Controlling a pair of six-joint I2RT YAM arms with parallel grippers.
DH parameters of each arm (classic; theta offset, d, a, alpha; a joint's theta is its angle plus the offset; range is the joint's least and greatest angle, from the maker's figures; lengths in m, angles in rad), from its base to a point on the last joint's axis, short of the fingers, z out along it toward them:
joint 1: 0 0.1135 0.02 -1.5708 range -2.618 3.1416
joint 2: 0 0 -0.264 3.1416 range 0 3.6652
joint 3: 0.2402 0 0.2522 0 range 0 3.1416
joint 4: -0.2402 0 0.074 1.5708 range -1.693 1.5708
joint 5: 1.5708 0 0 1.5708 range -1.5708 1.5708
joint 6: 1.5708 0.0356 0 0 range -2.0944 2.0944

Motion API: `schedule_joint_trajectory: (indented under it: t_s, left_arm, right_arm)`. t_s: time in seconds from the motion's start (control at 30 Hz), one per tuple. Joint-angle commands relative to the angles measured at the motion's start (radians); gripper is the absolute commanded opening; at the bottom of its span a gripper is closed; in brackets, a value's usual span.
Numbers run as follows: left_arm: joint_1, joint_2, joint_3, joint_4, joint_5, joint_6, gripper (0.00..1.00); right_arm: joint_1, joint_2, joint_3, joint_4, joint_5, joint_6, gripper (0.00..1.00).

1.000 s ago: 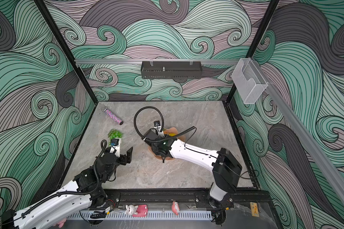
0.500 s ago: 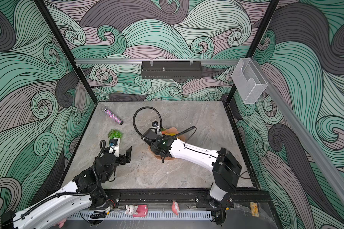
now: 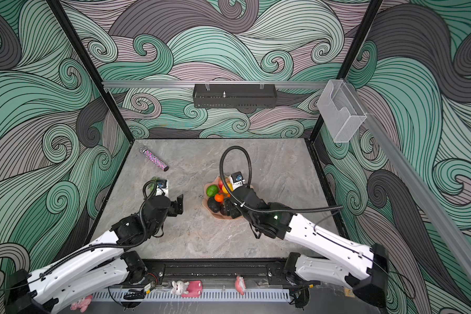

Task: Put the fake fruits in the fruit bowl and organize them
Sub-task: 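Raise the right gripper away while the left gripper moves to the green grapes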

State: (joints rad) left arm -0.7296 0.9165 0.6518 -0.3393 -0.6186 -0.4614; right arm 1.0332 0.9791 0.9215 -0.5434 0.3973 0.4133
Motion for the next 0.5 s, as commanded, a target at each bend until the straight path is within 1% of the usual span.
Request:
schedule_joint_trajectory:
  t_s: [0.0, 0.07, 0.1, 0.23, 0.3, 0.37, 0.47]
  left_arm:
    - [0.087, 0.136, 0.15, -0.184, -0.029, -0.149, 0.89]
    - [0.129, 0.22, 0.213, -0.202, -0.048, -0.152, 0.88]
    - [0.161, 0.266, 0.254, -0.238, -0.062, -0.176, 0.88]
    - [0.308, 0.397, 0.357, -0.301, -0.03, -0.21, 0.87]
    - [0.391, 0.436, 0.379, -0.302, 0.007, -0.223, 0.87]
    - [0.469, 0.464, 0.393, -0.288, 0.074, -0.229, 0.85]
    - [0.555, 0.499, 0.421, -0.28, 0.145, -0.235, 0.82]
  right_arm:
    - [-0.004, -0.134, -0.103, -0.008, -0.023, -0.017, 0.75]
    - [-0.003, -0.219, -0.167, -0.01, -0.026, -0.014, 0.75]
    - [-0.004, -0.261, -0.199, -0.011, -0.025, -0.013, 0.75]
    - [-0.005, -0.397, -0.292, -0.036, -0.023, -0.002, 0.76]
    - [-0.007, -0.454, -0.334, -0.052, -0.02, 0.003, 0.76]
    - [-0.007, -0.5, -0.371, -0.064, -0.02, 0.005, 0.76]
    - [-0.007, -0.55, -0.412, -0.073, -0.021, 0.013, 0.76]
